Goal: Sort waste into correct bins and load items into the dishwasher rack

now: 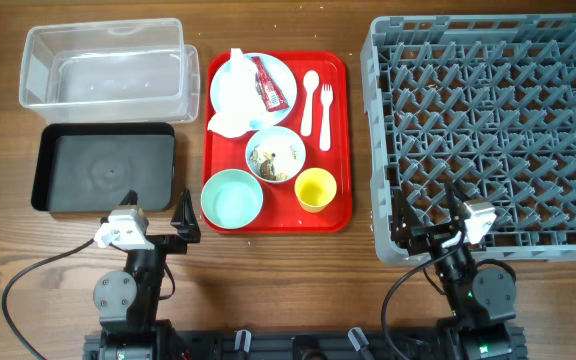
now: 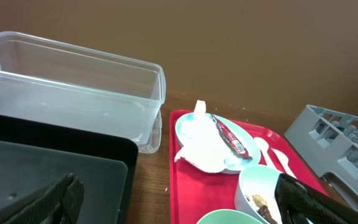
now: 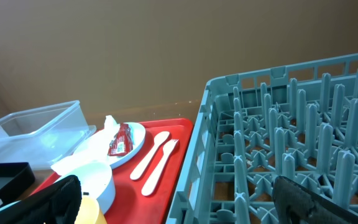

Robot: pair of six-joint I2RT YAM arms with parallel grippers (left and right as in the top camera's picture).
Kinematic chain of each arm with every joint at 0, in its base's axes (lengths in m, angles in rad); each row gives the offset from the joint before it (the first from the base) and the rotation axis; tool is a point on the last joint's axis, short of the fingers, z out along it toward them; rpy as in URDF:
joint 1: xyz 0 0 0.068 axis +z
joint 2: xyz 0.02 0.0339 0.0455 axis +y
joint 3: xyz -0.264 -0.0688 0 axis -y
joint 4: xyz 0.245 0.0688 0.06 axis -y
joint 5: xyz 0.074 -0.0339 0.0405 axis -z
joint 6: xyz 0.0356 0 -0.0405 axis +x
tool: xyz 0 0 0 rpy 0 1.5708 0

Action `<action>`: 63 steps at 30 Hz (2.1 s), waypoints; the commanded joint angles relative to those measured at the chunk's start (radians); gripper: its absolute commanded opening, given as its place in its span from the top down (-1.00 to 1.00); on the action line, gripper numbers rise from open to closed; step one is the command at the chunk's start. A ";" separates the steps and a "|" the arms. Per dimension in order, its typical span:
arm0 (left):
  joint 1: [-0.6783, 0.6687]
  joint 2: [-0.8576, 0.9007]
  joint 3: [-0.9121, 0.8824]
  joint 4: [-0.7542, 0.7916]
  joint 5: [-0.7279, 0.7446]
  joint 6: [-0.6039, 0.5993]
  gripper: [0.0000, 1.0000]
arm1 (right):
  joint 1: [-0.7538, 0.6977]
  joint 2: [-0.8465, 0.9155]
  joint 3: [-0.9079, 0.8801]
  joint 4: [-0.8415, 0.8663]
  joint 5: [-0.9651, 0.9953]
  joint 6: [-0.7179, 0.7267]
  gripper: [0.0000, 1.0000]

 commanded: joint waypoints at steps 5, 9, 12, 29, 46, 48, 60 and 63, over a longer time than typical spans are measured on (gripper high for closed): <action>0.001 -0.005 -0.006 -0.004 0.005 0.016 -1.00 | -0.004 -0.002 -0.002 0.003 0.009 -0.016 -1.00; 0.001 -0.005 -0.006 -0.004 0.005 0.016 -1.00 | -0.004 -0.002 -0.002 0.003 0.009 -0.017 -0.99; 0.001 -0.005 -0.006 -0.004 0.005 0.016 -1.00 | -0.004 -0.002 -0.002 0.003 0.009 -0.016 -0.99; 0.001 -0.005 -0.006 -0.004 0.005 0.016 -1.00 | -0.004 -0.002 -0.002 0.003 0.009 -0.017 -0.99; 0.001 -0.005 -0.006 -0.001 0.018 0.013 -1.00 | -0.004 -0.002 -0.002 0.003 0.009 -0.016 -0.99; 0.001 -0.005 -0.006 0.002 0.029 0.013 -1.00 | -0.004 -0.002 -0.002 0.003 0.009 -0.016 -0.99; 0.001 -0.004 0.014 -0.021 0.049 0.013 -1.00 | -0.004 -0.002 -0.002 0.003 0.009 -0.016 -0.99; 0.001 -0.004 0.014 -0.019 0.050 0.013 -1.00 | -0.004 -0.002 -0.002 0.003 0.009 -0.016 -0.99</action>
